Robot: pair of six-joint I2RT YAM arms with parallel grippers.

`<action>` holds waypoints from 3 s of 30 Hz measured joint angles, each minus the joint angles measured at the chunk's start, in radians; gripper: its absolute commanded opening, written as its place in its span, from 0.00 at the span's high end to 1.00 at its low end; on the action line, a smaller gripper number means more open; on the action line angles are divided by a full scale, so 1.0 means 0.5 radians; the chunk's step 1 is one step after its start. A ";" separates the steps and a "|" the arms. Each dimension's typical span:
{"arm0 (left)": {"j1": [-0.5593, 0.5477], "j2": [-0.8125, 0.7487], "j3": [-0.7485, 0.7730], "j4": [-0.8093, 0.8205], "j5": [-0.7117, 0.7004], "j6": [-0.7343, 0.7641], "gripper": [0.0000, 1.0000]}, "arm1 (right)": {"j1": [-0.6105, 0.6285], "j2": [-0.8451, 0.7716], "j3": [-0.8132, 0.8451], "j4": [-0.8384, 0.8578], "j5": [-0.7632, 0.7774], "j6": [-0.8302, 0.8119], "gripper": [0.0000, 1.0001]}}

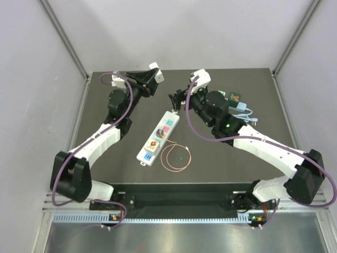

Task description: Insert the plug

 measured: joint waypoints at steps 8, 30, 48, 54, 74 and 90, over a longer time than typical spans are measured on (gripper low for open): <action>-0.024 -0.247 -0.006 -0.254 -0.220 -0.149 1.00 | 0.054 0.215 0.085 0.112 -0.010 -0.118 0.19; -0.183 -0.394 -0.185 -0.428 -0.364 -0.291 1.00 | 0.147 0.610 0.496 0.249 -0.228 -0.199 0.35; -0.195 -0.507 -0.227 -0.501 -0.436 -0.363 0.38 | 0.169 0.701 0.561 0.314 -0.203 -0.269 1.00; -0.212 -0.573 -0.227 -0.581 -0.363 -0.331 0.17 | 0.117 0.700 0.561 0.304 -0.219 -0.121 1.00; -0.205 -1.038 0.058 -1.866 -0.886 0.948 0.26 | -0.330 0.763 1.352 -1.595 -0.649 -0.273 1.00; -0.152 -0.810 -0.050 -1.953 -1.055 1.602 0.41 | -0.324 1.713 1.901 -2.143 -0.935 -0.551 1.00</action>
